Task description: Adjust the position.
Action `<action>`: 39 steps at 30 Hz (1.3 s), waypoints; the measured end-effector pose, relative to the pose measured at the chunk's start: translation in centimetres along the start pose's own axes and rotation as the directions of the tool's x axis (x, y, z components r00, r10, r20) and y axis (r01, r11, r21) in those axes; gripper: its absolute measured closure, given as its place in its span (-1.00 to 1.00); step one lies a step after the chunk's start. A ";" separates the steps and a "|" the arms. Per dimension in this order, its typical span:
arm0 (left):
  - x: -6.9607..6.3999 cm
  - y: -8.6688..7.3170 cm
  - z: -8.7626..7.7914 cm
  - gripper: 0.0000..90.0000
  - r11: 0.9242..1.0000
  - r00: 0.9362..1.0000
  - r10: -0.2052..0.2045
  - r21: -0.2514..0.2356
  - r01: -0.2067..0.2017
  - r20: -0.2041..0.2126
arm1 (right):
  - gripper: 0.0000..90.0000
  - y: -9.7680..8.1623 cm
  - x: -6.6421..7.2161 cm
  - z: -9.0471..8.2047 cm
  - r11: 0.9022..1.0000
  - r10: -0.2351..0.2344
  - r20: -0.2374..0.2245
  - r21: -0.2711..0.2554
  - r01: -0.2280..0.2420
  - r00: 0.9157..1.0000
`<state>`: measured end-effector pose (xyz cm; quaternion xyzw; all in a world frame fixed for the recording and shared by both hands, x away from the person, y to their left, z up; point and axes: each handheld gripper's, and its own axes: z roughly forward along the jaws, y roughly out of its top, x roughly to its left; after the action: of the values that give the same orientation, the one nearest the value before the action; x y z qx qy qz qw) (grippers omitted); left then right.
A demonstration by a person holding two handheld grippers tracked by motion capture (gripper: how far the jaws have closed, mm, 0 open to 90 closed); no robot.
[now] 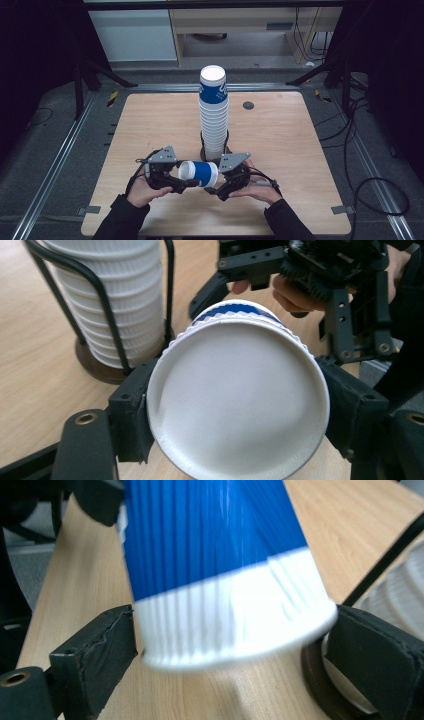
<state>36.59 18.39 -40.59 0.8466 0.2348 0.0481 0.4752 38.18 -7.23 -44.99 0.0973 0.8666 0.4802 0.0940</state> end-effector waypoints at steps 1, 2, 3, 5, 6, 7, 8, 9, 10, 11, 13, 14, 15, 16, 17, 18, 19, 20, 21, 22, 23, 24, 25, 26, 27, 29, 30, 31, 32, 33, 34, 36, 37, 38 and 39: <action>0.1 0.0 -0.2 -0.42 1.000 1.000 0.001 -0.010 -0.001 -0.002 | -0.86 0.0 -0.1 -0.3 1.000 0.006 0.004 -0.011 -0.006 1.000; 0.2 -0.1 -0.4 -0.42 1.000 1.000 0.001 -0.028 -0.001 -0.007 | -0.86 0.0 -0.2 -0.6 1.000 0.012 0.008 -0.020 -0.012 1.000; 0.3 -0.1 -0.6 -0.42 0.999 1.000 0.001 -0.041 -0.001 -0.008 | -0.86 0.0 -0.3 -1.0 0.999 0.019 0.010 -0.028 -0.019 1.000; 0.5 -0.1 -0.9 -0.42 0.998 1.000 0.002 -0.067 -0.004 -0.023 | -0.86 -0.3 -0.7 -1.8 0.997 0.049 0.013 -0.056 -0.048 0.999; 0.6 -0.1 -1.0 -0.42 0.997 1.000 -0.003 -0.083 0.001 -0.024 | -0.86 -0.3 -0.7 -1.8 0.997 0.049 0.013 -0.056 -0.048 0.999; 0.7 -0.2 -1.1 -0.42 0.995 1.000 -0.006 -0.101 0.003 -0.025 | -0.86 -0.3 -0.8 -2.1 0.996 0.059 0.013 -0.066 -0.058 0.998; 0.8 -0.2 -1.2 -0.42 0.993 1.000 -0.009 -0.118 0.006 -0.023 | -0.86 -0.4 -1.0 -2.3 0.995 0.070 0.013 -0.077 -0.068 0.997; 0.8 -0.3 -1.3 -0.42 0.991 1.000 -0.011 -0.132 0.008 -0.021 | -0.86 -0.4 -1.1 -2.5 0.993 0.078 0.012 -0.088 -0.077 0.997; 0.9 -0.3 -1.3 -0.42 0.990 1.000 -0.010 -0.144 0.006 -0.025 | -0.86 -0.5 -1.2 -2.7 0.992 0.083 0.013 -0.098 -0.081 0.996; 0.9 -0.4 -1.3 -0.42 0.987 1.000 -0.009 -0.159 0.005 -0.026 | -0.86 -0.5 -1.3 -2.9 0.990 0.091 0.010 -0.107 -0.089 0.996; 0.9 -0.4 -1.3 -0.42 0.982 1.000 -0.012 -0.190 0.009 -0.014 | -0.86 -0.6 -1.4 -3.1 0.988 0.101 0.008 -0.121 -0.100 0.995; 0.9 -0.5 -1.3 -0.42 0.979 1.000 -0.013 -0.202 0.010 -0.012 | -0.86 -0.6 -1.5 -3.1 0.986 0.105 0.002 -0.129 -0.104 0.994; 1.0 -0.5 -1.3 -0.42 0.977 1.000 -0.010 -0.212 0.008 -0.008 | -0.86 -0.7 -1.5 -3.2 0.985 0.110 -0.002 -0.134 -0.110 0.994; 1.0 -0.5 -1.3 -0.42 0.974 1.000 -0.009 -0.227 0.008 -0.002 | -0.86 -0.7 -1.5 -3.2 0.984 0.115 -0.005 -0.138 -0.115 0.993; 0.9 -0.5 -1.3 -0.42 0.970 1.000 -0.011 -0.245 0.009 -0.007 | -0.86 -0.8 -1.6 -3.3 0.982 0.120 -0.011 -0.143 -0.121 0.993; 1.0 -0.6 -1.3 -0.42 0.966 1.000 -0.013 -0.260 0.011 -0.006 | -0.86 -0.8 -1.6 -3.3 0.981 0.126 -0.015 -0.148 -0.127 0.992; 1.0 -0.6 -1.3 -0.42 0.963 1.000 -0.016 -0.269 0.017 0.008 | -0.86 -0.9 -1.7 -3.3 0.979 0.130 -0.017 -0.153 -0.131 0.991; 1.0 -0.6 -1.2 -0.42 0.961 1.000 -0.016 -0.277 0.021 0.017 | -0.86 -0.9 -1.7 -3.3 0.979 0.131 -0.021 -0.158 -0.133 0.991; 1.0 -0.6 -1.1 -0.42 0.959 1.000 -0.017 -0.281 0.023 0.026 | -0.86 -0.9 -1.7 -3.3 0.977 0.135 -0.026 -0.164 -0.137 0.991; 0.9 -0.6 -1.0 -0.42 0.959 0.999 -0.016 -0.282 0.025 0.037 | -0.86 -0.9 -1.7 -3.2 0.977 0.134 -0.029 -0.165 -0.137 0.991; 0.9 -0.6 -0.9 -0.42 0.958 0.999 -0.019 -0.287 0.031 0.045 | -0.86 -0.9 -1.7 -3.2 0.976 0.134 -0.036 -0.167 -0.138 0.990; 0.9 -0.6 -0.7 -0.42 0.958 0.998 -0.016 -0.285 0.032 0.058 | -0.86 -0.9 -1.7 -3.1 0.976 0.134 -0.040 -0.168 -0.139 0.990; 0.8 -0.5 -0.6 -0.42 0.957 0.998 -0.015 -0.287 0.035 0.069 | -0.87 -0.8 -1.6 -3.1 0.976 0.131 -0.045 -0.167 -0.137 0.990; 0.8 -0.5 -0.5 -0.42 0.958 0.997 -0.011 -0.285 0.032 0.074 | -0.87 -0.8 -1.6 -3.0 0.976 0.130 -0.052 -0.169 -0.137 0.990; 0.7 -0.5 -0.4 -0.42 0.959 0.997 -0.008 -0.282 0.030 0.080 | -0.87 -0.8 -1.6 -3.0 0.976 0.127 -0.057 -0.170 -0.135 0.990; 0.5 -0.5 -0.2 -0.42 0.960 0.995 0.002 -0.280 0.027 0.101 | -0.87 -0.8 -1.5 -2.9 0.975 0.125 -0.071 -0.173 -0.136 0.990; 0.3 -0.4 -0.1 -0.42 0.960 0.994 0.007 -0.279 0.024 0.111 | -0.87 -0.8 -1.4 -2.8 0.975 0.124 -0.073 -0.175 -0.135 0.990; 0.2 -0.4 0.0 -0.42 0.961 0.992 0.014 -0.275 0.021 0.122 | -0.88 -0.8 -1.4 -2.8 0.975 0.123 -0.078 -0.176 -0.135 0.989; 0.1 -0.4 0.1 -0.42 0.962 0.991 0.018 -0.273 0.018 0.130 | -0.88 -0.8 -1.4 -2.8 0.975 0.120 -0.083 -0.178 -0.133 0.989; 0.0 -0.3 0.2 -0.42 0.963 0.990 0.026 -0.269 0.011 0.136 | -0.88 -0.8 -1.3 -2.7 0.975 0.119 -0.087 -0.180 -0.133 0.989; -0.2 -0.3 0.3 -0.42 0.964 0.989 0.031 -0.267 0.009 0.143 | -0.88 -0.8 -1.3 -2.7 0.974 0.116 -0.093 -0.182 -0.131 0.989; -0.4 -0.3 0.4 -0.42 0.966 0.988 0.039 -0.260 0.002 0.152 | -0.87 -0.7 -1.2 -2.7 0.973 0.112 -0.108 -0.191 -0.131 0.988; -0.4 -0.3 0.5 -0.42 0.967 0.987 0.043 -0.256 -0.001 0.157 | -0.87 -0.7 -1.1 -2.6 0.972 0.110 -0.116 -0.194 -0.131 0.987; -0.5 -0.3 0.6 -0.42 0.968 0.986 0.045 -0.251 -0.003 0.162 | -0.87 -0.7 -1.1 -2.6 0.973 0.107 -0.123 -0.193 -0.130 0.987; -0.5 -0.3 0.7 -0.42 0.969 0.985 0.047 -0.247 -0.004 0.168 | -0.87 -0.7 -1.0 -2.5 0.973 0.105 -0.131 -0.192 -0.129 0.986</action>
<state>36.27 17.76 -41.12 0.7851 0.1742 0.0093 0.5942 38.49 -9.90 -44.16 0.1092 0.8110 0.5743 0.0228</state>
